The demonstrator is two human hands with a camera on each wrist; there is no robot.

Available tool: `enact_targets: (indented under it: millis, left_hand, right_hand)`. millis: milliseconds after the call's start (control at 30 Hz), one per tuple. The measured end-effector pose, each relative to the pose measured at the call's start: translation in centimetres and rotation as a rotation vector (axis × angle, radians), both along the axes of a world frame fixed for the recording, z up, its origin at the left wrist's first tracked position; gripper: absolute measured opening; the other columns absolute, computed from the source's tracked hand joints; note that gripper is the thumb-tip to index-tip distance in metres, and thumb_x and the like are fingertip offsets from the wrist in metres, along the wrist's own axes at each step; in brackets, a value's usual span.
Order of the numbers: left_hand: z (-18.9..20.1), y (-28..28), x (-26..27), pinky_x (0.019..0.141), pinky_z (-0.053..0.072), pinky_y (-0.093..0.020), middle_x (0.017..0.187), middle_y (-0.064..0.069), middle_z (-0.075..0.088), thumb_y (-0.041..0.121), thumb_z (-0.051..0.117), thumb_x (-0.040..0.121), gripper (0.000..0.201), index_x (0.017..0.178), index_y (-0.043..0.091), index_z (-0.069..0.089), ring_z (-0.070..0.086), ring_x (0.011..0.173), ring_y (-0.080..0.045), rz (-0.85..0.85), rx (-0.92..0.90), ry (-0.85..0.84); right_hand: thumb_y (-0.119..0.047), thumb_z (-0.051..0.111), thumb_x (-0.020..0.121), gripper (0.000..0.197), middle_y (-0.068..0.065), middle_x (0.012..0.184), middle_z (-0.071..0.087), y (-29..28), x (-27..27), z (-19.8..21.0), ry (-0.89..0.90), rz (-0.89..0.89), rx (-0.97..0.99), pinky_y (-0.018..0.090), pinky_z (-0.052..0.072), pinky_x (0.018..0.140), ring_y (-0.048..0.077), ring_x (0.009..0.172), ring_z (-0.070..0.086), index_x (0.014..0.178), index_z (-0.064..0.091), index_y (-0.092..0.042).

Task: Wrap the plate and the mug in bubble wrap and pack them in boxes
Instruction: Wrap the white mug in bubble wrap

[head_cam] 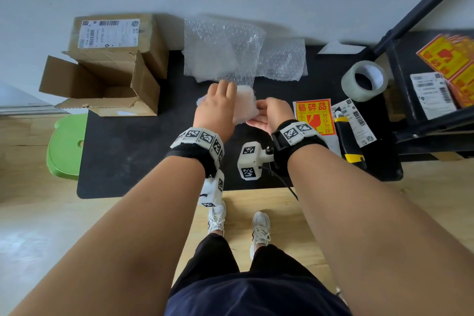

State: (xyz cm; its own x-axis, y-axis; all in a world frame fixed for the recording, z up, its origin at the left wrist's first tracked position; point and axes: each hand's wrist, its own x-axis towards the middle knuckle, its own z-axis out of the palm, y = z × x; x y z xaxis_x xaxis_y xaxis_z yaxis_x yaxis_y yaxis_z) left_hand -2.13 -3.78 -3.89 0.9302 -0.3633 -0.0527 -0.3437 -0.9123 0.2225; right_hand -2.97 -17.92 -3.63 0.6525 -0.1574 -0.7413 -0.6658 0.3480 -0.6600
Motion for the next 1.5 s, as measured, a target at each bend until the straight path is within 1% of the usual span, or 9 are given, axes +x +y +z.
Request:
enact_targets:
  millis: [100, 233, 333, 467, 567, 700, 1067, 1400, 1500]
  left_hand:
    - [-0.9, 0.2, -0.5, 0.071, 0.049, -0.03, 0.129, -0.007, 0.038, 0.009, 0.076, 0.071, 0.069, 0.128, 0.008, 0.038, 0.039, 0.118, -0.023, -0.076, 0.09, 0.066]
    - [-1.3, 0.6, -1.5, 0.077, 0.051, -0.029, 0.132, -0.005, 0.035, 0.015, 0.076, 0.073, 0.071, 0.132, 0.013, 0.035, 0.035, 0.122, -0.022, -0.145, 0.133, 0.111]
    - [-0.8, 0.7, -2.3, 0.08, 0.049, -0.034, 0.125, -0.002, 0.041, 0.032, 0.07, 0.077, 0.056, 0.124, 0.017, 0.043, 0.039, 0.117, -0.022, -0.138, 0.058, 0.111]
    - [-0.2, 0.2, -2.8, 0.081, 0.05, -0.039, 0.116, 0.001, 0.05, 0.023, 0.056, 0.088, 0.024, 0.112, 0.019, 0.056, 0.042, 0.112, -0.02, -0.069, -0.078, 0.12]
    - [0.0, -0.4, -3.1, 0.085, 0.049, -0.038, 0.117, 0.003, 0.053, 0.01, 0.05, 0.09, 0.028, 0.112, 0.022, 0.063, 0.04, 0.116, -0.019, -0.095, -0.063, 0.155]
    - [0.8, -1.1, -3.3, 0.088, 0.045, -0.033, 0.119, 0.005, 0.053, 0.001, 0.05, 0.086, 0.039, 0.113, 0.024, 0.066, 0.037, 0.117, -0.018, -0.122, -0.01, 0.21]
    - [2.0, -4.6, -3.0, 0.079, 0.037, -0.032, 0.115, -0.005, 0.054, 0.003, 0.046, 0.086, 0.033, 0.11, 0.016, 0.065, 0.045, 0.115, -0.024, 0.003, -0.015, 0.138]
    - [4.7, -14.0, -3.4, 0.103, 0.035, -0.039, 0.137, -0.003, 0.045, 0.009, 0.047, 0.088, 0.055, 0.141, 0.025, 0.045, 0.035, 0.13, -0.024, -0.013, -0.074, 0.223]
    - [4.5, -16.7, -3.6, 0.105, 0.035, -0.039, 0.142, -0.003, 0.042, 0.009, 0.047, 0.087, 0.059, 0.143, 0.026, 0.042, 0.032, 0.134, -0.023, 0.012, -0.105, 0.261]
  right_hand:
    - [-0.016, 0.05, 0.098, 0.025, 0.023, 0.119, 0.062, 0.1, -0.2, -1.1, 0.064, 0.056, -0.079, 0.039, 0.059, 0.074, 0.036, 0.108, 0.063, 0.113, 0.06, 0.001]
    - [0.004, 0.047, 0.094, 0.03, 0.023, 0.121, 0.06, 0.1, -0.6, -1.9, 0.071, 0.036, -0.09, 0.037, 0.056, 0.071, 0.035, 0.106, 0.06, 0.121, 0.059, 0.001]
    - [0.006, 0.044, 0.093, 0.035, 0.016, 0.115, 0.061, -0.4, -0.6, -2.5, 0.032, 0.224, -0.302, 0.018, 0.051, 0.064, 0.026, 0.092, 0.062, 0.122, 0.061, -0.002]
    - [0.001, 0.047, 0.086, 0.039, 0.006, 0.107, 0.065, -0.7, -0.9, -3.0, 0.035, 0.459, -0.548, 0.021, 0.043, 0.064, 0.02, 0.094, 0.056, 0.113, 0.07, -0.014]
    - [0.001, 0.048, 0.086, 0.037, 0.002, 0.109, 0.068, -1.4, -1.6, -3.2, 0.059, 0.363, -0.532, 0.034, 0.051, 0.092, 0.022, 0.102, 0.061, 0.105, 0.074, -0.018]
    - [0.001, 0.048, 0.084, 0.038, 0.004, 0.112, 0.069, -2.6, -2.8, -3.7, 0.053, 0.245, -0.503, 0.041, 0.049, 0.1, 0.025, 0.11, 0.062, 0.104, 0.074, -0.019]
    - [-0.012, 0.048, 0.096, 0.03, 0.012, 0.115, 0.065, -7.2, -4.8, -0.9, 0.017, 0.29, -0.684, 0.038, 0.049, 0.097, 0.026, 0.106, 0.059, 0.119, 0.066, -0.004]
    - [-0.007, 0.039, 0.098, 0.026, 0.018, 0.112, 0.063, -15.8, -6.4, 1.8, -0.027, 0.198, -0.857, 0.033, 0.044, 0.08, 0.031, 0.103, 0.059, 0.093, 0.062, 0.004]
    - [-0.014, 0.042, 0.098, 0.031, 0.016, 0.118, 0.065, -18.4, -6.6, 2.3, -0.009, 0.214, -0.897, 0.034, 0.045, 0.082, 0.032, 0.111, 0.059, 0.113, 0.066, -0.003]
